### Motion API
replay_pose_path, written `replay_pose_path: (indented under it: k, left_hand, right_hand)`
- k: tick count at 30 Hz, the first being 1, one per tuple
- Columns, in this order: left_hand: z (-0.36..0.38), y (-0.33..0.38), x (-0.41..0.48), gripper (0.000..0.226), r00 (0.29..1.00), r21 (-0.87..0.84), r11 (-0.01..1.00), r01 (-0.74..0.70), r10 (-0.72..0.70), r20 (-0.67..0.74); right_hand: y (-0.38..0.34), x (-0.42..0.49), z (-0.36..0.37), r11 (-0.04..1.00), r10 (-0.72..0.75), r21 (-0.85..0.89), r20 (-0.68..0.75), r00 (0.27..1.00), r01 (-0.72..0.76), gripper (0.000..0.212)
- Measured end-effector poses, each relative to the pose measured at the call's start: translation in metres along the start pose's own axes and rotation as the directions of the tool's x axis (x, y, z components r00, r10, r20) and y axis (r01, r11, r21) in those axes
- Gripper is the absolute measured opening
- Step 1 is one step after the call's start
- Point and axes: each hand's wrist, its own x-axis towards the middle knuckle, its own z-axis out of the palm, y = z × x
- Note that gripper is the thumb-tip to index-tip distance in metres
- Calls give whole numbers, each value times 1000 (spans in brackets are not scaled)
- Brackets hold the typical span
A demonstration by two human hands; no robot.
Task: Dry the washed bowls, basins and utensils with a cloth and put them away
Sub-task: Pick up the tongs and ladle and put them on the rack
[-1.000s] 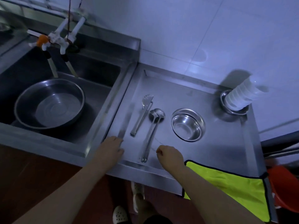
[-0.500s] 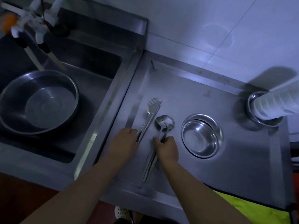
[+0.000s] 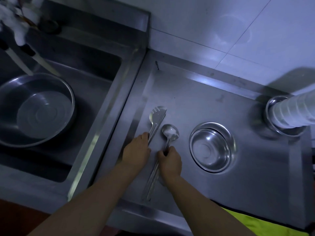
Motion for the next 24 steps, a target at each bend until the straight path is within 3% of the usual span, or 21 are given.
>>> replay_pose_path:
  k: [5,7,11,15,24]
  left_hand:
    - [-6,4,-3,23,1000,80,997,-17,19,-23]
    - [-7,5,-5,30,995,101,992,-73,80,-60]
    - [-12,5,-20,20,998,49,997,55,-55,-20]
    - [-22,-3,-50,20,991,2,998,62,-62,-120]
    - [-47,-41,-178,17,951,-62,995,74,-89,-296]
  right_hand:
    - [5,3,-8,998,-53,-33,18,998,54,18]
    - [7,2,-15,996,-78,-45,32,996,79,21]
    - [11,-5,-32,985,-149,-80,39,988,152,19]
    - [10,-22,-49,959,-244,-132,58,968,250,17]
    - [11,-112,-66,791,-446,-404,133,885,459,15]
